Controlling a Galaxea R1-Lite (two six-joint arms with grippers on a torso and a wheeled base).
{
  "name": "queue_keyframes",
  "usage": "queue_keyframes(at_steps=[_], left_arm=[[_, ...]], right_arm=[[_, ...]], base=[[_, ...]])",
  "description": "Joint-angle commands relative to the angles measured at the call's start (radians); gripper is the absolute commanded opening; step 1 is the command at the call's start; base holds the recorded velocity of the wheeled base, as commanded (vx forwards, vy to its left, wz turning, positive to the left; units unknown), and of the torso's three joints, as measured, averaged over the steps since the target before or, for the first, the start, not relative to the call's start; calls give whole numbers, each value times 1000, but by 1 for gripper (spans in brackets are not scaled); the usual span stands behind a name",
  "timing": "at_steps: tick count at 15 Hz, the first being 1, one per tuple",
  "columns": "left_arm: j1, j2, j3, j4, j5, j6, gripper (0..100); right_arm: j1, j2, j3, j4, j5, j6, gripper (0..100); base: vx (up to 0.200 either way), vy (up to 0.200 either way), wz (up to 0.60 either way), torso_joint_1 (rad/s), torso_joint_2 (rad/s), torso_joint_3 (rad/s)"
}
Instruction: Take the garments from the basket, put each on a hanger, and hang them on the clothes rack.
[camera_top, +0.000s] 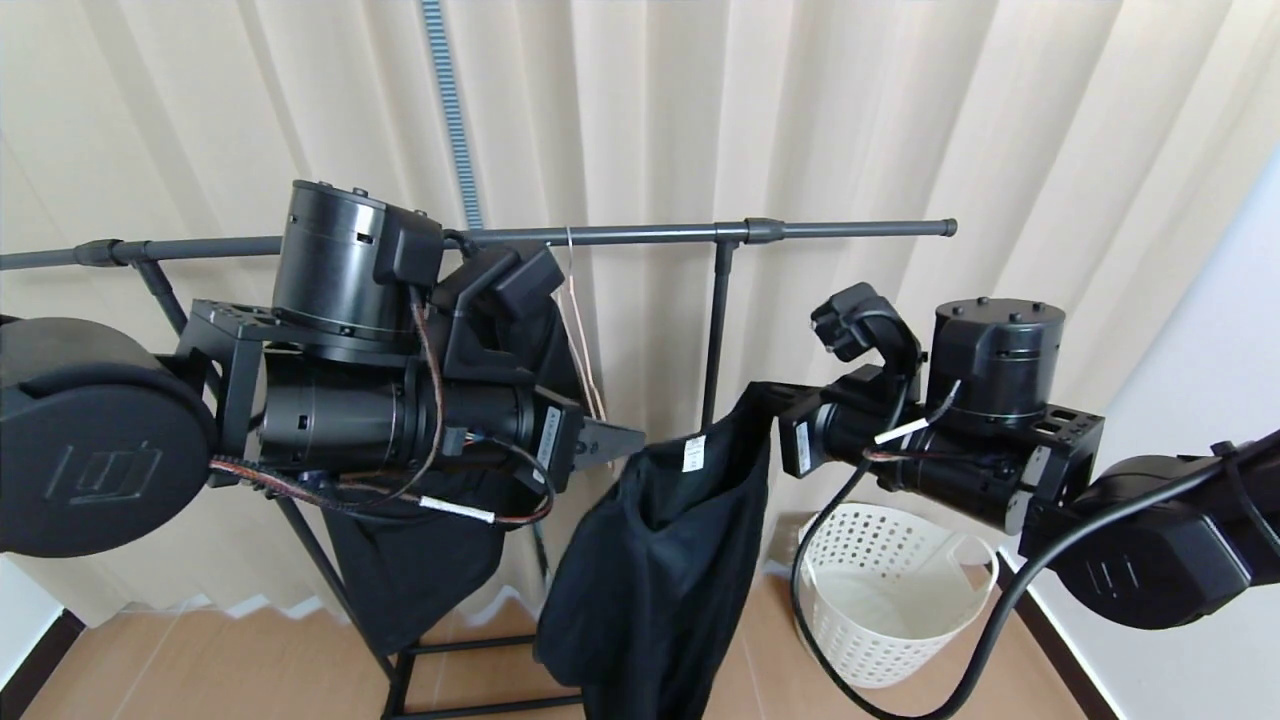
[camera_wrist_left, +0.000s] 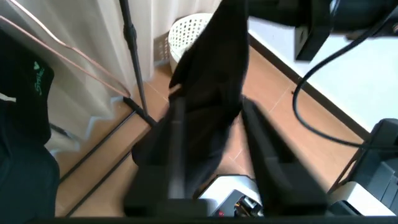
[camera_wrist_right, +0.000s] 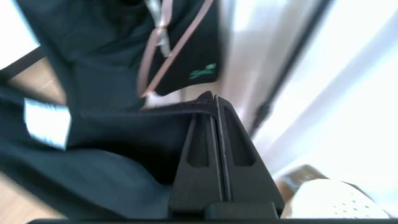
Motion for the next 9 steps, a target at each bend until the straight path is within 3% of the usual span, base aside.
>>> queue_keyframes(at_steps=[1,6,9], left_arm=[[5,19,15,2,16,-4,100],[19,20,36,8,116,-15,100],[50,25,44,8,157,-78,100]], right_arm=[[-27,-23,-5,-5,-53,-6,0],[-45,-23,18,-31,-166,-94,0],[-45,-24,93,-170,-188,-175,0]], base=[[0,0,0,0,0,0],[0,0,0,0,0,0],[0,0,0,0,0,0]])
